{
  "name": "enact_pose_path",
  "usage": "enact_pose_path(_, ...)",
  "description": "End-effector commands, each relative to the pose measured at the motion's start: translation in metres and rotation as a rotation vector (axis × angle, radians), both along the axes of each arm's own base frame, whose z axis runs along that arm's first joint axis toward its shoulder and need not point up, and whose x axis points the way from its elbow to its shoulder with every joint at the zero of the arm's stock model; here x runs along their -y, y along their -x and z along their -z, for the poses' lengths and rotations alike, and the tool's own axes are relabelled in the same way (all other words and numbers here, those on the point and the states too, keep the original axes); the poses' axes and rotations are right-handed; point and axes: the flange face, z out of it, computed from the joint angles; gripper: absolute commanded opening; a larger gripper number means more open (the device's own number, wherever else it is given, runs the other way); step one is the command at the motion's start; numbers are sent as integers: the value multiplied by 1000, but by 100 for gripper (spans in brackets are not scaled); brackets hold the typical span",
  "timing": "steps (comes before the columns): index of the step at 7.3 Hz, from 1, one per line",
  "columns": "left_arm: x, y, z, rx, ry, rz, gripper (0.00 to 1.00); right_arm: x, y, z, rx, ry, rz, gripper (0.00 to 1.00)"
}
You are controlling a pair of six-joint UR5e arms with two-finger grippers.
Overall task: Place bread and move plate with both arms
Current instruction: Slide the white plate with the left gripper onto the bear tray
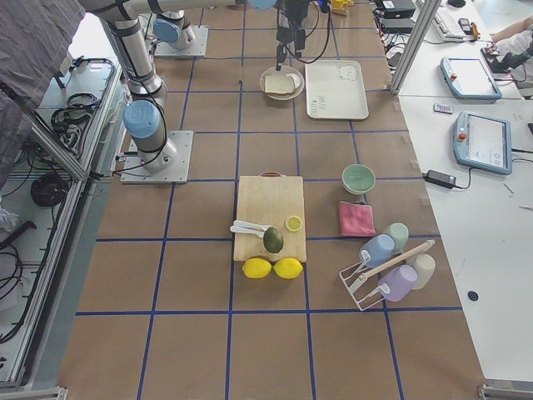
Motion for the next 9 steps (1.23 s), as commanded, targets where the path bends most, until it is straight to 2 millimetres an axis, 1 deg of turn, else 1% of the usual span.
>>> enact_pose_path(1,34,-10,-24,-75,79,-94,0,0,0,0,0,0,0,100)
enact_pose_path(2,64,-11,-36,-68,120,-92,0,0,0,0,0,0,0,100)
enact_pose_path(3,91,-13,-33,-60,133,-93,0,1,1,1,0,0,0,100)
enact_pose_path(4,113,-13,-19,-54,134,-86,0,0,-1,0,0,0,-1,100)
enact_pose_path(5,137,-13,-9,-51,143,-87,0,1,1,1,0,0,0,100)
enact_pose_path(6,155,-12,-1,-53,145,-95,0,1,0,1,0,-2,0,100)
enact_pose_path(7,163,-12,5,-51,132,-119,0,1,1,1,0,0,0,100)
enact_pose_path(9,169,-12,16,-44,123,-123,0,1,1,1,0,1,0,100)
